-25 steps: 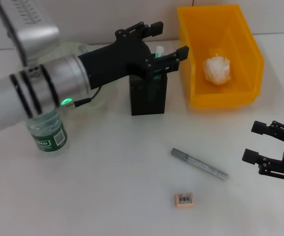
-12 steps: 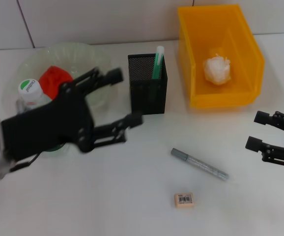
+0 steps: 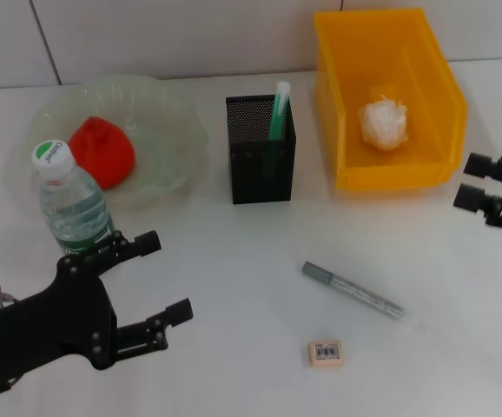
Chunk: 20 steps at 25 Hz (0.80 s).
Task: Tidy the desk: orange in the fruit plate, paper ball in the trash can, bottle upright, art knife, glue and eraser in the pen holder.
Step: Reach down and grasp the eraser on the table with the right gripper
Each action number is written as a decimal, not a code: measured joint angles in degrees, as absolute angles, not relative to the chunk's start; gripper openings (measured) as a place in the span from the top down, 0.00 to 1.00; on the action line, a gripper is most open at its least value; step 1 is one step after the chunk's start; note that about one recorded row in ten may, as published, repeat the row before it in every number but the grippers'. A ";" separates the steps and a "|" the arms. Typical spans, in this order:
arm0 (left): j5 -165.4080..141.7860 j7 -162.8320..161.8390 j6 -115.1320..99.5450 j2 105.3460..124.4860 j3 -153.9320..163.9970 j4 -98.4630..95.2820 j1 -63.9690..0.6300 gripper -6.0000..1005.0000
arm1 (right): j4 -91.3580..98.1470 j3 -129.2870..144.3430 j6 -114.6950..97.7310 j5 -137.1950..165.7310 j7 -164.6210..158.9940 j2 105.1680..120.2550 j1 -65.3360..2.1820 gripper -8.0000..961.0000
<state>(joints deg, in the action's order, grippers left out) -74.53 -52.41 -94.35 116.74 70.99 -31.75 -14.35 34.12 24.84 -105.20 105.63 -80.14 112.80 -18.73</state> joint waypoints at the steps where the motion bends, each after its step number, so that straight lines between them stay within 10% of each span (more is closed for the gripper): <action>1: -74.53 -52.41 -94.35 116.74 70.99 -31.75 -14.35 0.13 | 36.13 24.78 -105.57 105.63 -83.04 112.84 -19.08 0.13; 20: -75.70 -51.94 -99.67 115.16 70.79 -24.52 -15.24 0.13 | 68.84 44.26 -109.04 118.52 -117.56 113.02 -32.20 0.13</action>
